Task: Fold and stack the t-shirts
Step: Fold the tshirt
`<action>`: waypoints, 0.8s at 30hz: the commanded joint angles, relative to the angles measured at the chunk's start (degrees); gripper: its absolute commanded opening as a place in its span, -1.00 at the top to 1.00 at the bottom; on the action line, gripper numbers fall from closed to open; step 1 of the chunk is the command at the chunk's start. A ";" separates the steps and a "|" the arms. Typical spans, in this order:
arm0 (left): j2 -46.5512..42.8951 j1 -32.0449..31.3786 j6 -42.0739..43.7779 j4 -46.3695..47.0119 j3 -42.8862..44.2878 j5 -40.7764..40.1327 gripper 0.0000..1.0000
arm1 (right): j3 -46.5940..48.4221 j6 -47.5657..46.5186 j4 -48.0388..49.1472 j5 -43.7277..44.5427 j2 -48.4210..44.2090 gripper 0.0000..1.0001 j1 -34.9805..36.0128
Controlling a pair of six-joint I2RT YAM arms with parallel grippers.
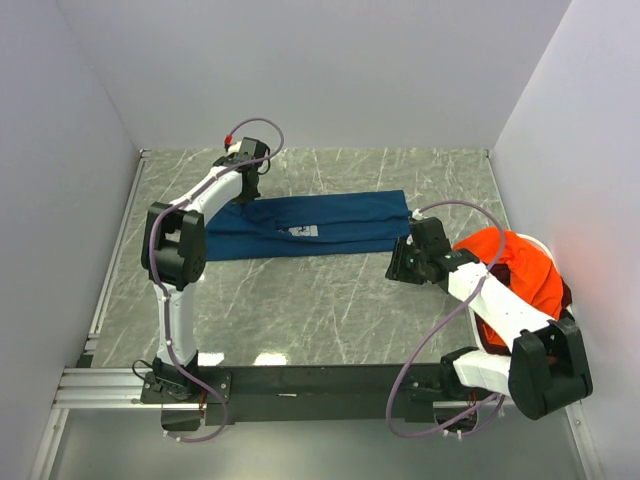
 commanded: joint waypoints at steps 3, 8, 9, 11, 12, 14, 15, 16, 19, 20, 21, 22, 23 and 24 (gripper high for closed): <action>1.13 0.51 1.40 3.59 3.41 -0.96 0.93 | 0.88 -0.78 1.76 -0.15 1.44 0.09 0.35; 0.69 0.78 1.66 7.01 2.45 -0.44 0.89 | 1.06 -0.51 2.64 0.12 2.24 0.09 0.35; 0.78 0.78 1.66 7.45 2.36 -0.35 0.88 | 1.32 -0.43 2.64 0.20 2.33 0.09 0.44; 0.78 0.78 1.66 8.33 2.10 -0.44 0.88 | 1.67 -0.34 2.91 0.38 2.76 0.09 0.35; 0.87 0.78 1.66 8.77 1.92 -0.70 0.88 | 1.76 -0.34 2.91 0.55 2.77 0.09 0.35; 1.30 0.86 1.40 9.48 2.01 -1.31 0.87 | 2.11 -0.43 2.99 0.82 2.94 0.09 0.35; 1.57 1.13 1.22 9.57 2.10 -1.14 0.87 | 2.29 -0.43 2.99 0.91 3.03 0.09 0.35; 2.09 1.22 0.87 9.57 2.18 -0.88 0.85 | 2.55 -0.69 2.82 1.00 3.20 0.09 0.35; 3.15 1.39 0.52 9.57 2.71 -1.40 0.75 | 3.87 -1.04 2.56 1.87 3.82 0.09 0.27; 3.24 1.48 0.52 9.83 2.71 -1.49 0.71 | 4.22 -1.30 2.64 1.96 3.91 0.09 0.35; 3.33 1.57 0.52 10.01 2.62 -1.49 0.66 | 4.75 -1.39 2.64 1.88 4.17 0.09 0.35; 3.42 1.65 0.52 10.36 2.80 -1.40 0.48 | 5.19 -1.57 2.73 1.79 4.61 0.09 0.35; 3.50 1.74 0.60 10.45 2.97 -1.23 0.39 | 6.23 -1.83 2.82 1.61 4.87 0.09 0.35; 3.50 1.83 0.52 10.19 3.24 -1.31 0.29 | 6.77 -1.92 2.99 1.09 5.14 0.09 0.44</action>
